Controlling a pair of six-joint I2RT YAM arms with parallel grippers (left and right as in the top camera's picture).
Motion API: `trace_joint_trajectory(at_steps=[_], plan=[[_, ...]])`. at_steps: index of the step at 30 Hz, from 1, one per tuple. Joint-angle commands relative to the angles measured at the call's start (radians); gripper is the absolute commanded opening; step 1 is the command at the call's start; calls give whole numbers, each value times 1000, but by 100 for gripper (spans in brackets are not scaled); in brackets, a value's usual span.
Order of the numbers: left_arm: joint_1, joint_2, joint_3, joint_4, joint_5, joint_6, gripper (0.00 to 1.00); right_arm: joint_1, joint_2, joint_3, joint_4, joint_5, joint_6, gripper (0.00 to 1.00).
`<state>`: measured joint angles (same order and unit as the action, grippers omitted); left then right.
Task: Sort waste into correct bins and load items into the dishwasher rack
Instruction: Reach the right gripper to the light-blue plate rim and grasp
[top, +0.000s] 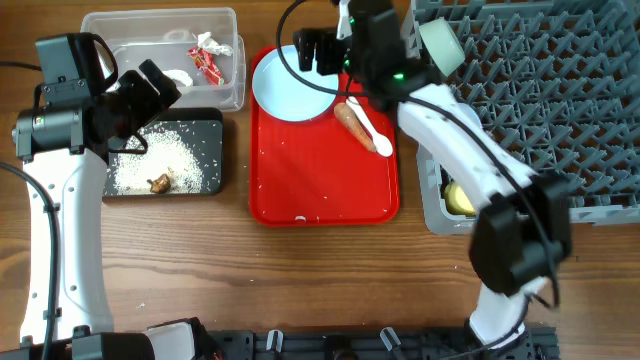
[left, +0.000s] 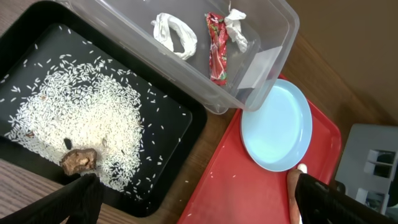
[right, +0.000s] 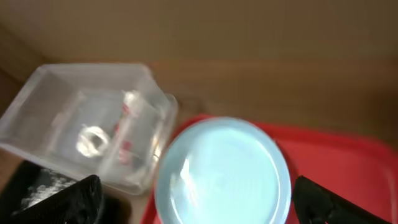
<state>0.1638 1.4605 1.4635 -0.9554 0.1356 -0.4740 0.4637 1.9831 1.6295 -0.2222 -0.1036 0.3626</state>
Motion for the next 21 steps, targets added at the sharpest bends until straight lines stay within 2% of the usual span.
trace_joint_trajectory(at_steps=[1,4,10,15,17,21], plan=[[4,8,3,0,-2,-9,100,-18,127,0,14,-48,140,97],[4,8,3,0,-2,-9,100,-34,201,0,21,-64,199,85],[4,8,3,0,-2,-9,100,-38,256,0,5,35,217,55],[4,8,3,0,-2,-9,100,-38,296,0,-10,93,270,35],[4,8,3,0,-2,-9,100,-38,310,0,-11,97,288,29],[4,8,3,0,-2,-9,100,-37,319,0,-14,111,330,27]])
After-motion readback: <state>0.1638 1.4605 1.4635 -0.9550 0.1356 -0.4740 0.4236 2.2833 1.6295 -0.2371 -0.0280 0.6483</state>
